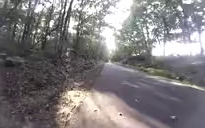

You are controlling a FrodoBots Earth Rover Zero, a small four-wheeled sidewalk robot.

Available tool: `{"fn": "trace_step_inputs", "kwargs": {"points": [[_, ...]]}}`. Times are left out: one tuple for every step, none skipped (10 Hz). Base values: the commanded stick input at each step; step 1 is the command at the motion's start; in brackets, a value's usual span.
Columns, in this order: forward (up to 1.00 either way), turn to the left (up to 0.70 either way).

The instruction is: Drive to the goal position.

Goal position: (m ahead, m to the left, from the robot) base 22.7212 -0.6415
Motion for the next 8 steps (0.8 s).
{"fn": "trace_step_inputs", "kwargs": {"points": [[0.70, -0.01], [0.70, -0.01], [0.70, -0.01], [0.70, -0.30], [0.70, -0.35], [0.70, -0.36], [0.70, -0.28], [0.70, -0.05]]}}
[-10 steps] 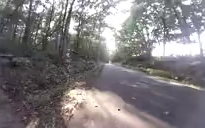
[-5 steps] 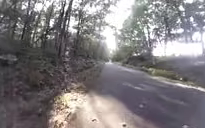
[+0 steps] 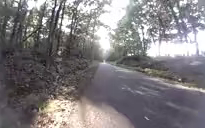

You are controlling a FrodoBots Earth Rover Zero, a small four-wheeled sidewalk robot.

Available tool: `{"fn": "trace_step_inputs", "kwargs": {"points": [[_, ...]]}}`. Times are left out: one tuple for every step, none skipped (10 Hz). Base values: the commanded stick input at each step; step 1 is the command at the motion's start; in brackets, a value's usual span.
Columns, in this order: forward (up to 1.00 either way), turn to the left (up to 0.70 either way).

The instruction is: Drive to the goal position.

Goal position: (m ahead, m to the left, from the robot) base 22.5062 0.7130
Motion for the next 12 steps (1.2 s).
{"fn": "trace_step_inputs", "kwargs": {"points": [[0.70, -0.01], [0.70, -0.01], [0.70, -0.01], [0.70, -0.01], [0.70, -0.01], [0.70, -0.01], [0.70, -0.01], [0.70, -0.01], [0.70, -0.01], [0.70, -0.01], [0.70, -0.01], [0.70, -0.01]]}}
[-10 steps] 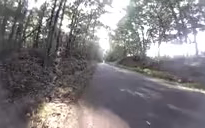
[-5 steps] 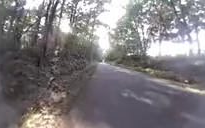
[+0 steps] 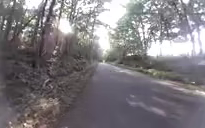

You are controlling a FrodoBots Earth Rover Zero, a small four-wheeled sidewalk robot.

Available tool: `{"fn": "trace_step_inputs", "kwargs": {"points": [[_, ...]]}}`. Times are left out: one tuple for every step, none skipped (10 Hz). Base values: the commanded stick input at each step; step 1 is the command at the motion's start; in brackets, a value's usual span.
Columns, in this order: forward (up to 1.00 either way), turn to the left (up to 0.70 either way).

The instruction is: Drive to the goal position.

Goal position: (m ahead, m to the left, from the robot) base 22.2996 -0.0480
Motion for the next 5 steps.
{"fn": "trace_step_inputs", "kwargs": {"points": [[0.70, -0.01], [0.70, -0.01], [0.70, -0.01], [0.70, -0.01], [0.70, -0.01]]}}
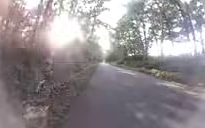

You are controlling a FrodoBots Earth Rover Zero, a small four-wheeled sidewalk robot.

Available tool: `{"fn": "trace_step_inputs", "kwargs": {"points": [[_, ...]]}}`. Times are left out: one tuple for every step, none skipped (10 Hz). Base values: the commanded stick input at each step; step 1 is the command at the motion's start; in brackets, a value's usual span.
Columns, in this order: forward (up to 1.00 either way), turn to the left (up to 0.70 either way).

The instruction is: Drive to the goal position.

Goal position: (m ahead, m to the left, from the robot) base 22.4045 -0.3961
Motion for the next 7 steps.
{"fn": "trace_step_inputs", "kwargs": {"points": [[0.70, -0.01], [0.70, -0.01], [0.70, -0.01], [0.70, 0.00], [0.70, 0.01], [0.70, -0.01], [0.70, -0.01]]}}
